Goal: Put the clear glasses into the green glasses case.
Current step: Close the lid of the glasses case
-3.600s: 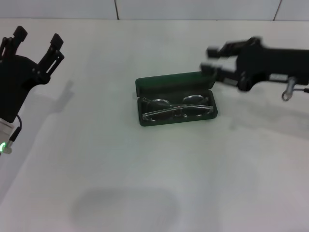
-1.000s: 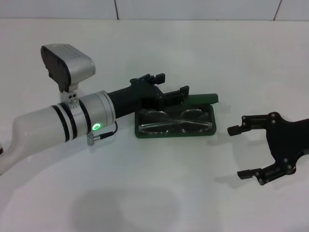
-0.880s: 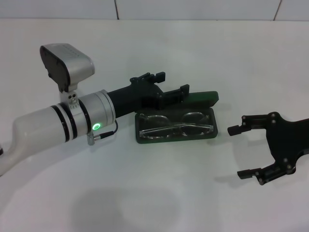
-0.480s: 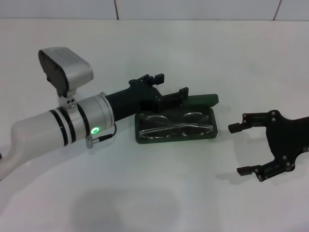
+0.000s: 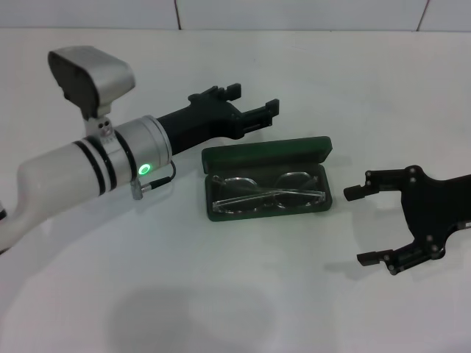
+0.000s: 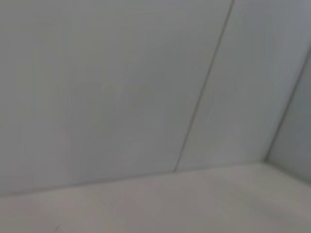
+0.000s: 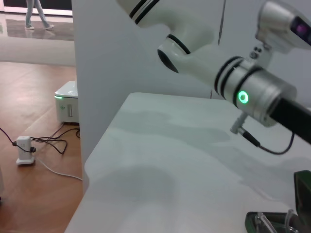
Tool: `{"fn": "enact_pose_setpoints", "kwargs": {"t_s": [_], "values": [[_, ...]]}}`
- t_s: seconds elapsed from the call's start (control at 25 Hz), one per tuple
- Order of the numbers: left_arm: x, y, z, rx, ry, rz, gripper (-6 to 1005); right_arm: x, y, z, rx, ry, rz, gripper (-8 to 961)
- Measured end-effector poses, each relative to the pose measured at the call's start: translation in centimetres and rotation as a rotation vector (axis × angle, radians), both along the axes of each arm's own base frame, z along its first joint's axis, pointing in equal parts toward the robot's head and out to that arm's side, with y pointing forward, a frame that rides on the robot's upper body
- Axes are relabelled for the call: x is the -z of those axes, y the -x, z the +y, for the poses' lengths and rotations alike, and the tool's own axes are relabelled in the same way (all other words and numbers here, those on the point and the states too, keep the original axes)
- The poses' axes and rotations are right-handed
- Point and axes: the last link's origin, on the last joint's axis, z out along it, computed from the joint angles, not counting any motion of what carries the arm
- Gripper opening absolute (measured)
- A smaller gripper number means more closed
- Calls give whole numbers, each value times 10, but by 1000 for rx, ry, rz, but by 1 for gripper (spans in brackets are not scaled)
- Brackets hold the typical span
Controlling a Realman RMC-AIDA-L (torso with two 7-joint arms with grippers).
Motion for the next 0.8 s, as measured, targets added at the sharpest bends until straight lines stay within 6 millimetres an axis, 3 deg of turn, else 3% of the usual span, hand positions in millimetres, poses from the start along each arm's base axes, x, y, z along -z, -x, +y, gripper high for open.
{"fn": "enact_pose_setpoints", "kwargs": {"t_s": [0.4, 0.56, 0.8], "values": [[14, -1, 1, -3, 101, 101, 875, 1, 2, 1, -1, 1, 2, 886], [15, -2, -11, 66, 121, 86, 875, 1, 1, 1, 0, -1, 2, 886], [24, 16, -41, 179, 102, 149, 875, 1, 1, 1, 8, -2, 3, 886]]}}
